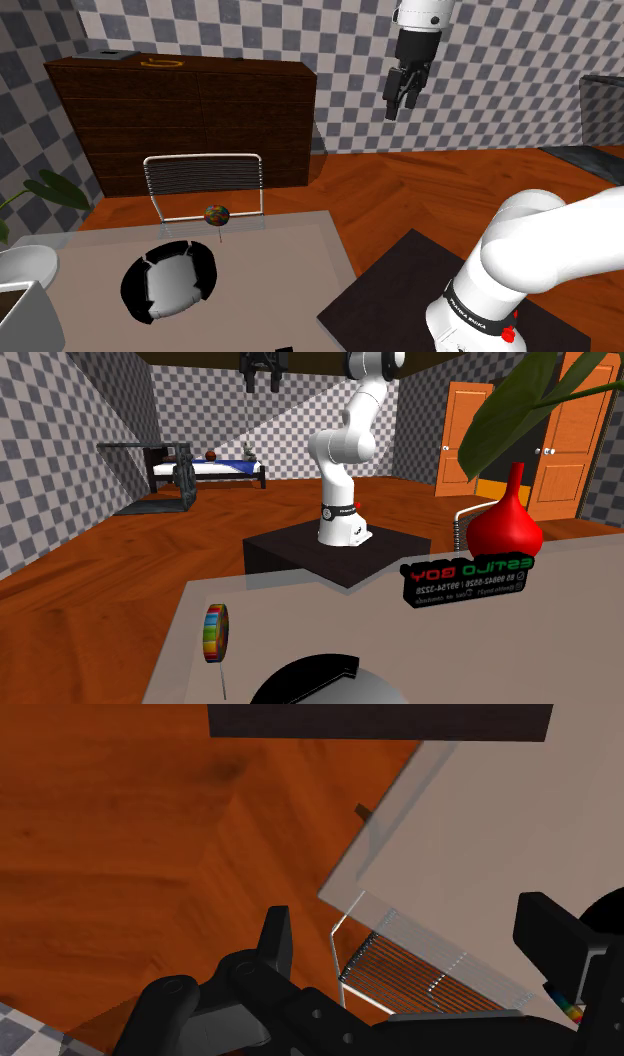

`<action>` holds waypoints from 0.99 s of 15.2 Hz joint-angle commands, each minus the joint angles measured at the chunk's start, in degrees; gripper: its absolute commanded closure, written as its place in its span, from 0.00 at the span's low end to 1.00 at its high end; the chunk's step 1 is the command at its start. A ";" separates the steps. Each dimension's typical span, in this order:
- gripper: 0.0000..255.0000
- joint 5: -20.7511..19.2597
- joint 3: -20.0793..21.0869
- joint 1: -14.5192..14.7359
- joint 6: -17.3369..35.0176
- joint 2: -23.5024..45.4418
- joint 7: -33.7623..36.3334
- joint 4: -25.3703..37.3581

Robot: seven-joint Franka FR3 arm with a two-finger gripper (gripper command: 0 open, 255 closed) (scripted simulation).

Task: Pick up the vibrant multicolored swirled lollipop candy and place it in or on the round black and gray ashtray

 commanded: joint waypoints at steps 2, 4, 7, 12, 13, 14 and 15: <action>0.00 0.74 0.94 0.08 1.33 0.67 1.59 -0.74; 0.00 2.17 2.83 0.21 4.04 2.27 4.71 -1.98; 0.00 4.10 5.66 0.42 8.22 5.31 9.32 -3.24; 0.00 6.51 10.32 0.58 15.29 11.97 16.85 -3.67; 0.00 6.84 11.23 0.57 16.69 13.52 18.35 -3.51; 0.00 7.10 12.13 0.56 18.08 15.15 19.86 -3.26; 0.00 7.29 13.01 0.54 19.44 16.84 21.38 -2.93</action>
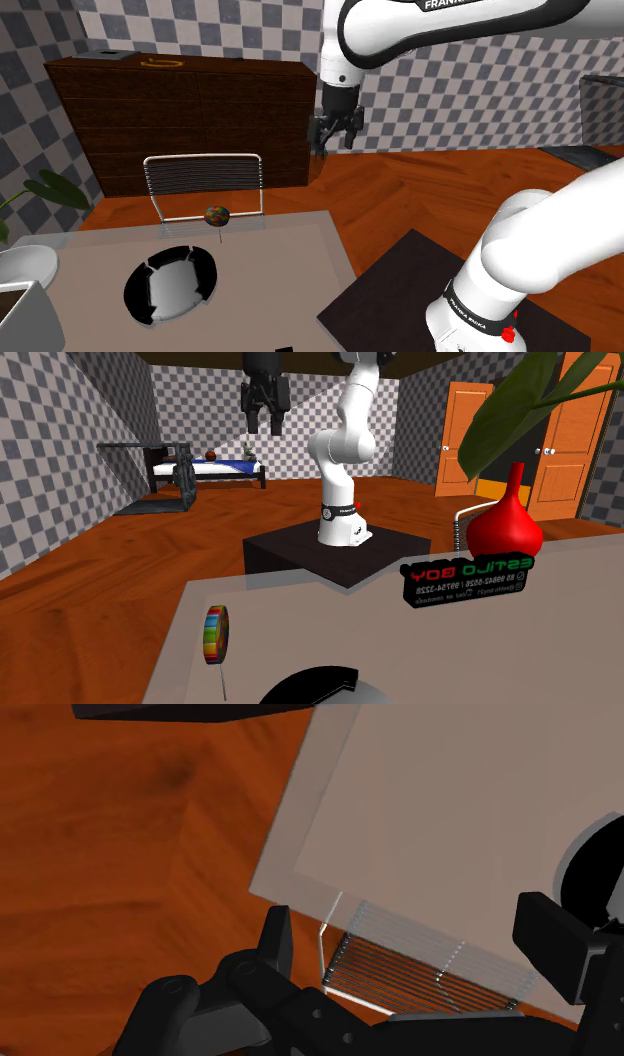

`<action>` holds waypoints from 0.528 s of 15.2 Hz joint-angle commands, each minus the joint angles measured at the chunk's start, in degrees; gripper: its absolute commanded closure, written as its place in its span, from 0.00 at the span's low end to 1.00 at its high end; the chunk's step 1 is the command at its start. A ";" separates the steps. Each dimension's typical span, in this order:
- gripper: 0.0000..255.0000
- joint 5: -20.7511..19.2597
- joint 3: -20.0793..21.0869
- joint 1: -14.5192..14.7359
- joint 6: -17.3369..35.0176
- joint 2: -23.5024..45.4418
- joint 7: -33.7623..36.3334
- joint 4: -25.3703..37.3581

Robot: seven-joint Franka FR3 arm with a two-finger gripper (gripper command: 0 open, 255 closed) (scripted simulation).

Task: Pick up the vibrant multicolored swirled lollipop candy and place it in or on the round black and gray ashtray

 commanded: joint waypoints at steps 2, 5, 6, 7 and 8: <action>0.00 0.47 2.73 -0.10 3.67 5.18 4.79 1.63; 0.00 0.11 5.22 -0.33 7.43 10.97 9.50 3.63; 0.00 -0.20 5.98 -0.39 8.61 13.01 11.11 4.46; 0.00 -0.60 6.72 -0.45 9.73 15.09 12.75 5.38; 0.00 -1.09 7.43 -0.51 10.80 17.22 14.41 6.37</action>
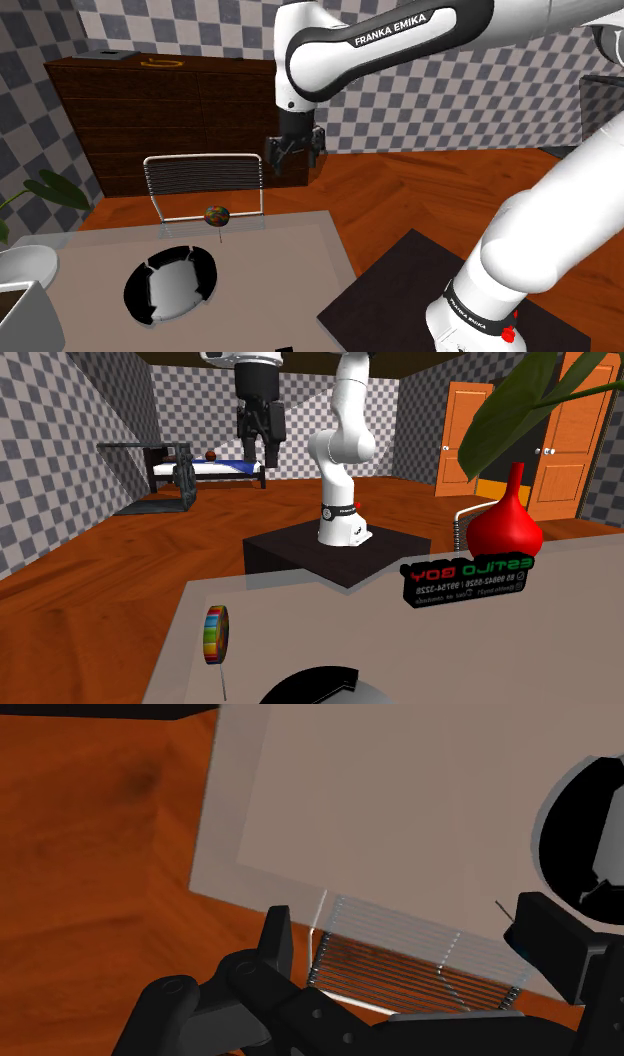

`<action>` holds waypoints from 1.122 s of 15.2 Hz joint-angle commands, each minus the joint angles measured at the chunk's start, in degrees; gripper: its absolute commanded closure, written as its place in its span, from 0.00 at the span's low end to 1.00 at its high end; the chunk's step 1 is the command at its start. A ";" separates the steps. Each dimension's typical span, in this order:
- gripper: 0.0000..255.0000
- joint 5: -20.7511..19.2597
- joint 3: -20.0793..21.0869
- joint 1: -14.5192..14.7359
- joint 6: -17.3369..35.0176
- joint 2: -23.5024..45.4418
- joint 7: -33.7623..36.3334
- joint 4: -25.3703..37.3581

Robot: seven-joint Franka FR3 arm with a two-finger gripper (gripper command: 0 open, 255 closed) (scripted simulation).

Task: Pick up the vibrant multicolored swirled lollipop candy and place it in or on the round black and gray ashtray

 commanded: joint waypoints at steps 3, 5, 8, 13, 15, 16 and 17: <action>0.00 -2.38 2.50 0.01 4.03 8.54 6.85 4.16; 0.00 -4.16 3.33 0.29 5.57 13.14 10.32 6.90; 0.00 -7.21 3.98 1.18 7.30 20.20 15.44 11.63; 0.00 -12.13 3.27 4.13 8.56 32.06 22.98 21.30; 0.00 -13.74 2.56 5.65 8.53 36.79 25.45 25.84; 0.00 -14.44 2.16 6.44 8.41 39.17 26.57 28.26; 0.00 -15.07 1.73 7.26 8.20 41.55 27.59 30.81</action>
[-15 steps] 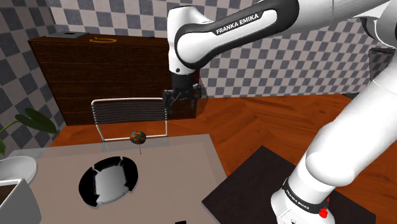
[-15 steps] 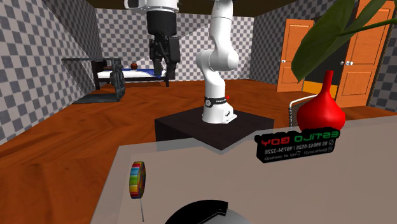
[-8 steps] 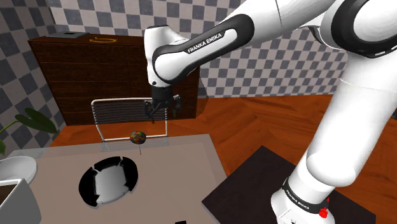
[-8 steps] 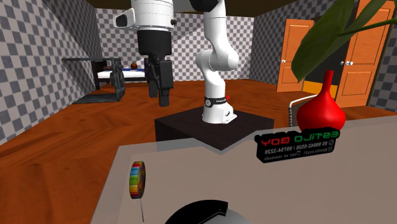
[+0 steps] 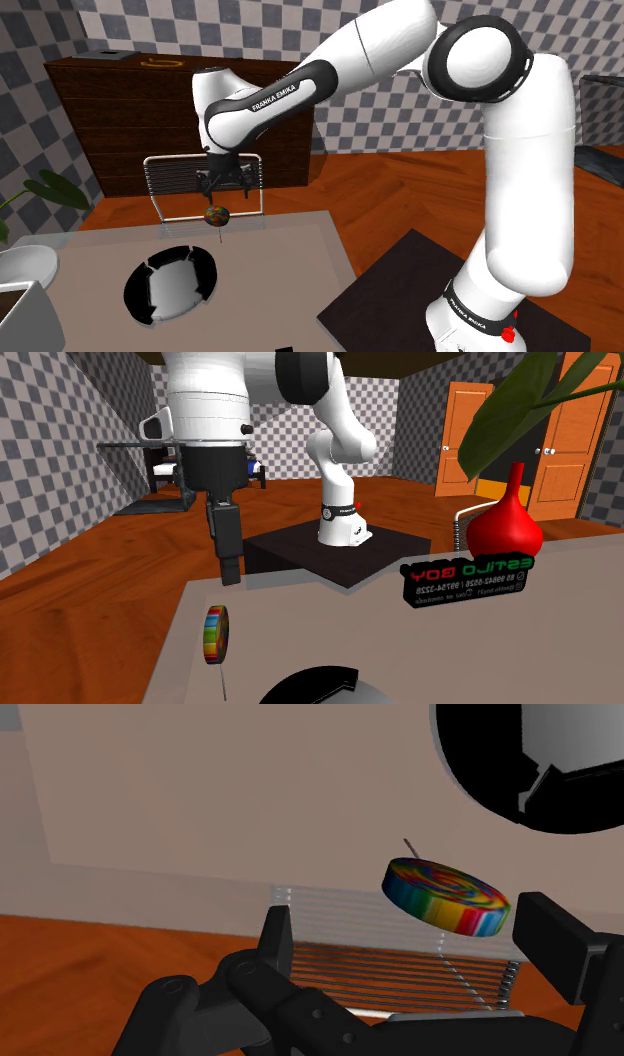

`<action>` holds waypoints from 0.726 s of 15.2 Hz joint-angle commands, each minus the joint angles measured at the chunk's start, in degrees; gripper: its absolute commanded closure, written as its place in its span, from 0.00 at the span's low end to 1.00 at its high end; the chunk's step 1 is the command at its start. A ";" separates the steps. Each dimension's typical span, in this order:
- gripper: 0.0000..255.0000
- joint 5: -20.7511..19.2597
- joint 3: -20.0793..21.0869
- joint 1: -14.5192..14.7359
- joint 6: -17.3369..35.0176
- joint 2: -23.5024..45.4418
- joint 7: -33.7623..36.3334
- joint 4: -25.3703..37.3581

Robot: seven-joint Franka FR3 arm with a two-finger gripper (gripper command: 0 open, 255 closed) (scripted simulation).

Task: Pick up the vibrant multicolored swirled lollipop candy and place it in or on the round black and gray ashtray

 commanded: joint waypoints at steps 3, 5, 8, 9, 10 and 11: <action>0.00 -2.23 -1.66 3.58 -1.43 9.71 4.11 11.08; 0.00 -2.36 -1.81 3.68 -0.87 10.13 4.20 10.94; 0.00 -2.81 -2.12 3.83 0.80 11.26 4.47 10.35; 0.00 -2.96 -2.22 3.89 1.35 11.65 4.56 10.18; 0.00 -3.11 -2.33 3.95 1.89 12.05 4.65 10.02; 0.00 -3.36 -2.51 4.05 2.73 12.70 4.79 9.81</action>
